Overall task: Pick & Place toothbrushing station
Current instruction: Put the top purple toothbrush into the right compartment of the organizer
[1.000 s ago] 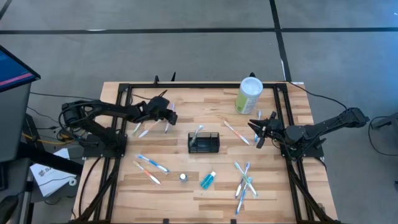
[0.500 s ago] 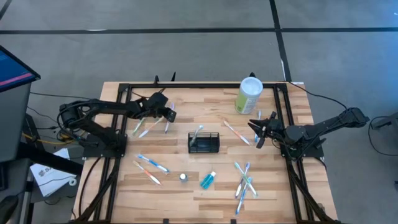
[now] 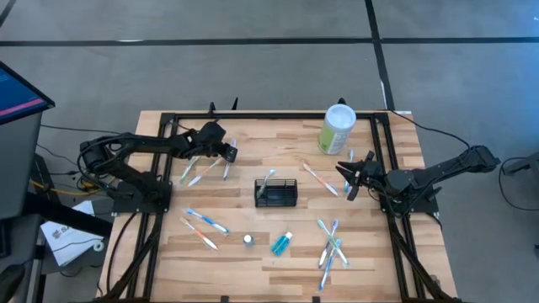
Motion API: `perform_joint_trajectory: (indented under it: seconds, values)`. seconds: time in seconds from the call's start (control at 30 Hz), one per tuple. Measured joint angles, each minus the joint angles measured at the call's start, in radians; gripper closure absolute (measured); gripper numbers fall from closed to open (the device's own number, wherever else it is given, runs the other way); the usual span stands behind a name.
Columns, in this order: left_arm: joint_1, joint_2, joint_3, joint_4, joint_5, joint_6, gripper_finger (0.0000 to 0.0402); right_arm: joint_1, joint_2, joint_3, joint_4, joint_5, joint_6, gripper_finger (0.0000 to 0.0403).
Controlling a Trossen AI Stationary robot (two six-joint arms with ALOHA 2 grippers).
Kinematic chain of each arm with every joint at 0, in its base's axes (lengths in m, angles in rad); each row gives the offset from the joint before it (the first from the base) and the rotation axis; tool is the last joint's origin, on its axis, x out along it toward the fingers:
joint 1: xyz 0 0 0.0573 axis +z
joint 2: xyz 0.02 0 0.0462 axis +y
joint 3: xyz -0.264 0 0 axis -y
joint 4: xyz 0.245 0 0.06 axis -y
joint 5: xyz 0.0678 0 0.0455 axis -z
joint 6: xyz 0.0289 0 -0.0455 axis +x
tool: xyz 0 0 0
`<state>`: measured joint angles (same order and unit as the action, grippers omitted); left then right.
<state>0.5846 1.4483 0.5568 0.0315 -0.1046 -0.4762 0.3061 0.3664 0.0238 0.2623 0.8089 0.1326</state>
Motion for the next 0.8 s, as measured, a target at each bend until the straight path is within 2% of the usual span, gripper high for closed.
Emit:
perform_joint_trajectory:
  seconds: [0.47, 0.8]
  values:
    - [-0.005, 0.011, -0.001, -0.001, 0.009, -0.038, 0.0270, 0.000, 0.000, 0.000, 0.001, 0.000, 0.019, 0.0326]
    - [-0.007, 0.092, -0.001, 0.028, 0.009, -0.063, 0.0270, 0.000, 0.000, 0.000, 0.000, 0.000, 0.019, 0.0326]
